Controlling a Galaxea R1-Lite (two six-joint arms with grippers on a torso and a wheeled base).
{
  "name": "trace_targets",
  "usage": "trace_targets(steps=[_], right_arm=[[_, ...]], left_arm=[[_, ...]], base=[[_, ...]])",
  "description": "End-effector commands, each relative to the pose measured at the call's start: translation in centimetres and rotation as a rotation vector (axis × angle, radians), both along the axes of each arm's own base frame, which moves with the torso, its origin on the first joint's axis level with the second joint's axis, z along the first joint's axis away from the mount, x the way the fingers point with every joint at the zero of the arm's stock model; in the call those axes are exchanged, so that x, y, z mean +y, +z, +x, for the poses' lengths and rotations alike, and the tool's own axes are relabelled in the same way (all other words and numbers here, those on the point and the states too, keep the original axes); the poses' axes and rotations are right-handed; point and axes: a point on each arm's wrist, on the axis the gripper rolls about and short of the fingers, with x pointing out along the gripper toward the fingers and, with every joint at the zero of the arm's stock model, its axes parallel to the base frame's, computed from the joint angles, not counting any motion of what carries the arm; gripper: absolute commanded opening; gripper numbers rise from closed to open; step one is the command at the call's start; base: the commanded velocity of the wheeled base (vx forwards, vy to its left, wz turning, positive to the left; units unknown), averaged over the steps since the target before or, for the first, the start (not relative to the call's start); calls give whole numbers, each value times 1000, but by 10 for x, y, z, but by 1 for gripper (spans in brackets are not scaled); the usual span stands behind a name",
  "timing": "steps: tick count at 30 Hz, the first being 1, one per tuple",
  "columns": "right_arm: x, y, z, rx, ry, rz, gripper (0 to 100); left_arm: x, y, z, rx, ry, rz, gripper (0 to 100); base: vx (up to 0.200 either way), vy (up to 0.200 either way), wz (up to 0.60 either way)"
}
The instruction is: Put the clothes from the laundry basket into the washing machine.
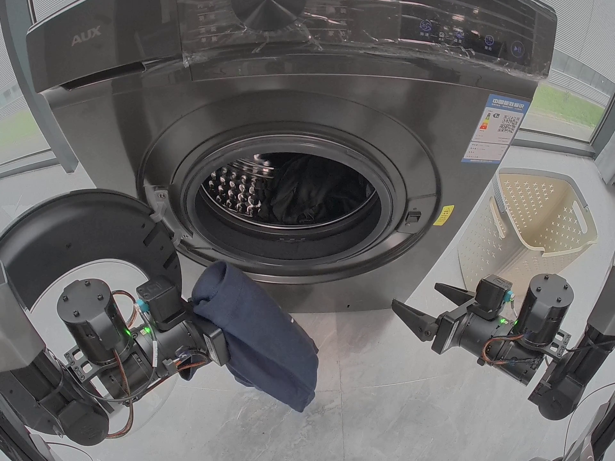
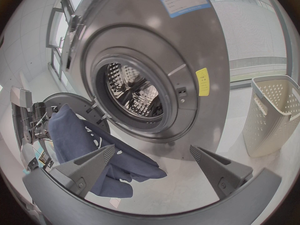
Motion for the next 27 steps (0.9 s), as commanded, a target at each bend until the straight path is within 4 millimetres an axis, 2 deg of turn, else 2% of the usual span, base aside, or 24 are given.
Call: trace_targets(steps=[1,7,10,27], right_arm=[[1,0,0,0,3,0,100],[1,-1,0,2,3,-1,100],[1,0,0,1,5,1,100],[2,-1,-1,4,9,-1,100]], left_arm=[[-1,-1,-1,4,-3,2,0],[-1,-2,-1,7,-4,4,0],[-2,-1,-2,5,-6,1,0],[-2,-4,0,15,-3,11,0]], base=[[0,0,0],[0,0,0],[0,-200,0],[0,0,0]])
